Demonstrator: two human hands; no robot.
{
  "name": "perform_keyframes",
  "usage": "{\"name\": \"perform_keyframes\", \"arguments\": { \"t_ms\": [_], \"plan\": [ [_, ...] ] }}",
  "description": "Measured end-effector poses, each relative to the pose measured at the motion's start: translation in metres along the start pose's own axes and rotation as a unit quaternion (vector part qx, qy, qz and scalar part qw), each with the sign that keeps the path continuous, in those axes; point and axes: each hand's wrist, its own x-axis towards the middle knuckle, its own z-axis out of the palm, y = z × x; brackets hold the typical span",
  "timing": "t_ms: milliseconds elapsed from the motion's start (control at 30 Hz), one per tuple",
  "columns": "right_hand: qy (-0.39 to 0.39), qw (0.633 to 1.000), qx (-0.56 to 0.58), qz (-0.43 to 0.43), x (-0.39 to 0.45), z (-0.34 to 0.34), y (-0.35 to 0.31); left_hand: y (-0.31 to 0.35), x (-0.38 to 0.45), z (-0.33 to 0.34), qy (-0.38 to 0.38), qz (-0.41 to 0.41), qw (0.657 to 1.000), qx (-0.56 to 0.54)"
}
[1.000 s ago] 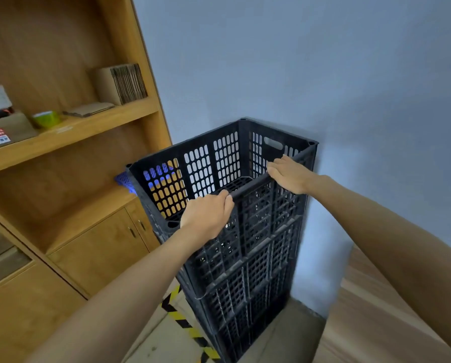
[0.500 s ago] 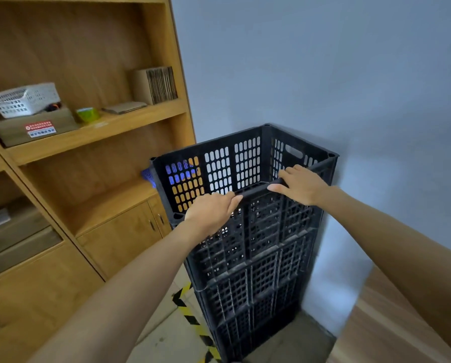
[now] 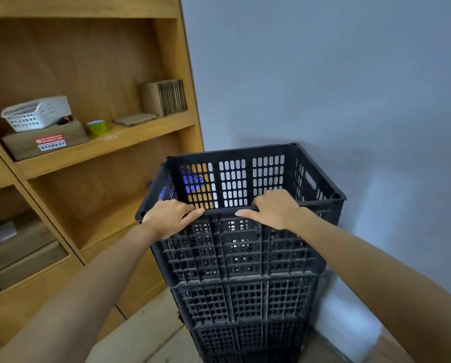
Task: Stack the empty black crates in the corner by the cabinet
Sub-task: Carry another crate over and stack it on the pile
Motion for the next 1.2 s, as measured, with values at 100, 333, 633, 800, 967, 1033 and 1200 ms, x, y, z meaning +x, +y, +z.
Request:
{"name": "perform_keyframes", "arguments": {
  "t_ms": [100, 333, 633, 800, 967, 1033, 1200],
  "plan": [
    [-0.023, 0.999, 0.038, -0.017, 0.004, -0.002, 0.001, -0.005, -0.001, 0.000, -0.004, -0.012, 1.000, -0.015],
    [0.007, 0.998, 0.021, 0.056, -0.006, -0.004, -0.012, 0.013, -0.011, -0.018, -0.027, -0.043, 0.998, 0.042],
    [0.021, 0.991, 0.013, 0.129, -0.027, -0.010, -0.041, 0.008, -0.026, -0.006, -0.018, 0.001, 0.994, 0.108],
    [0.022, 0.985, -0.005, 0.169, -0.031, -0.008, -0.049, -0.003, -0.020, -0.004, 0.014, 0.096, 0.993, 0.069],
    [0.025, 0.981, -0.011, 0.193, -0.028, -0.013, -0.054, -0.010, -0.015, -0.002, 0.059, 0.113, 0.990, 0.052],
    [0.020, 0.980, -0.016, 0.197, -0.025, -0.011, -0.056, -0.014, -0.015, 0.002, 0.051, 0.128, 0.987, 0.077],
    [0.034, 0.977, -0.025, 0.209, -0.015, -0.008, -0.068, -0.035, -0.006, 0.010, 0.051, 0.078, 0.990, 0.106]
  ]
}}
